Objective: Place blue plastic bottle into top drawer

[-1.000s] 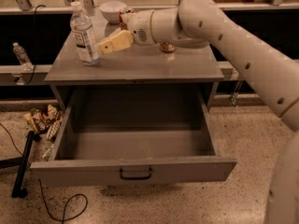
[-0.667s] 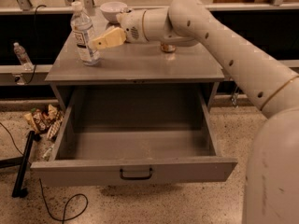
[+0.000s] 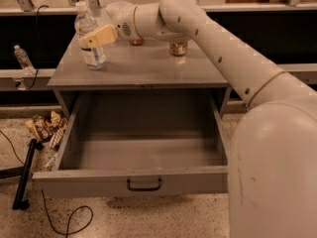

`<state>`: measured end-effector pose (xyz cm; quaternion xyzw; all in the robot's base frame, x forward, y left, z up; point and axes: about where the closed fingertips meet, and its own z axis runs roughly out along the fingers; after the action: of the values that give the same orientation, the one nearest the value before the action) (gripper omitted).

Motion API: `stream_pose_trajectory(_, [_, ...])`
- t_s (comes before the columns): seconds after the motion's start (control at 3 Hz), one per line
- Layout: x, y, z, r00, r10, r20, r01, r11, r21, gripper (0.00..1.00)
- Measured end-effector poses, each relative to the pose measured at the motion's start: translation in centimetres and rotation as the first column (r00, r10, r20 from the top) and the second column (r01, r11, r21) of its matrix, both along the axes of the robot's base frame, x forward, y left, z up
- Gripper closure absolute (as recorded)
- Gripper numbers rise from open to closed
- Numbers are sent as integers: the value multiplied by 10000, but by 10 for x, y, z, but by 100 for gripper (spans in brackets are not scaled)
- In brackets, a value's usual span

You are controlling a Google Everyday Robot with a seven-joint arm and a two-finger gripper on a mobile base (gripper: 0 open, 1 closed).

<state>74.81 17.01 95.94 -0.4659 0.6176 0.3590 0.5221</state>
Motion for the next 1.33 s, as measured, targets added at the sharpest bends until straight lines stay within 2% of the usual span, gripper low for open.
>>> stream_pose_trajectory(0.33, [14,20,-5,9994,314,117,-315,9995,73,21])
stream_pose_trajectory(0.67, [25,24,-3,9985,416,347,-423,9989,198,44])
stream_pose_trajectory(1.0, [32,32,5,9937,758,823,-779,9967,232,68])
stream_pose_trajectory(1.33, [28,15,25,9929,636,1008,-707,9951,688,91])
